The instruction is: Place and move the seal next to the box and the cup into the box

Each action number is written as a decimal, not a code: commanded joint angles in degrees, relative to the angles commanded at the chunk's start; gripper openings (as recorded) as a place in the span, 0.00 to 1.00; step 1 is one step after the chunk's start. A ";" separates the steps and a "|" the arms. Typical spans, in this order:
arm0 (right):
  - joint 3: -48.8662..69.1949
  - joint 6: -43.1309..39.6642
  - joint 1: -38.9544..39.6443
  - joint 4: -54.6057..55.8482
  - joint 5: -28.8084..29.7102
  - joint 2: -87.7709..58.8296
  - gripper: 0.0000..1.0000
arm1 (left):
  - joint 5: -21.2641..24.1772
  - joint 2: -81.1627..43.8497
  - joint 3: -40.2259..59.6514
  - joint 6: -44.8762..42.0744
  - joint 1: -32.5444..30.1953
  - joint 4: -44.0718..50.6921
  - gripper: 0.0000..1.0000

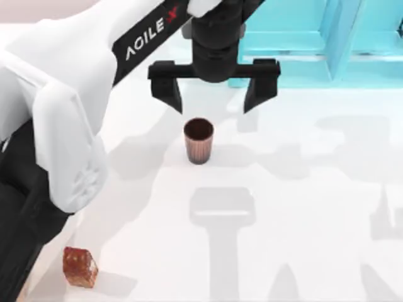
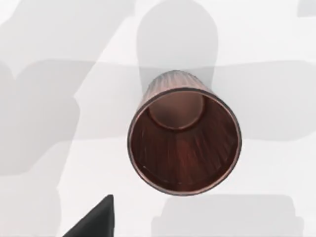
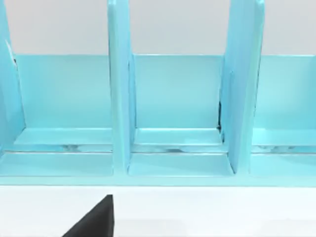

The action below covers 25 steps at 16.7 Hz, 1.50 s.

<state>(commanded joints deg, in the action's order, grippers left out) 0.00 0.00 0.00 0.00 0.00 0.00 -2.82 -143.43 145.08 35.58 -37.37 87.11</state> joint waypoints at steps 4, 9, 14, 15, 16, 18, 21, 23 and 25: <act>0.00 0.00 0.00 0.00 0.00 0.00 1.00 | -0.07 0.44 -6.11 -0.33 0.03 -5.78 1.00; 0.00 0.00 0.00 0.00 0.00 0.00 1.00 | -0.05 0.83 -17.52 -0.51 0.26 -16.71 1.00; 0.00 0.00 0.00 0.00 0.00 0.00 1.00 | -0.04 0.88 -19.57 -0.55 0.29 -18.76 1.00; 0.00 0.00 0.00 0.00 0.00 0.00 1.00 | -0.04 0.88 -19.57 -0.55 0.29 -18.76 1.00; 0.00 0.00 0.00 0.00 0.00 0.00 1.00 | -0.04 0.88 -19.57 -0.55 0.29 -18.76 0.92; 0.00 0.00 0.00 0.00 0.00 0.00 1.00 | -0.04 0.88 -19.57 -0.55 0.29 -18.76 0.77; 0.00 0.00 0.00 0.00 0.00 0.00 1.00 | -0.04 0.88 -19.57 -0.55 0.29 -18.76 0.55; 0.00 0.00 0.00 0.00 0.00 0.00 1.00 | -0.04 0.88 -19.57 -0.55 0.29 -18.76 0.40; 0.00 0.00 0.00 0.00 0.00 0.00 1.00 | -0.04 0.88 -19.57 -0.55 0.29 -18.76 0.25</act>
<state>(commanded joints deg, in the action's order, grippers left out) 0.00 0.00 0.00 0.00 0.00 0.00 -2.87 -142.55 125.51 35.03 -37.08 68.34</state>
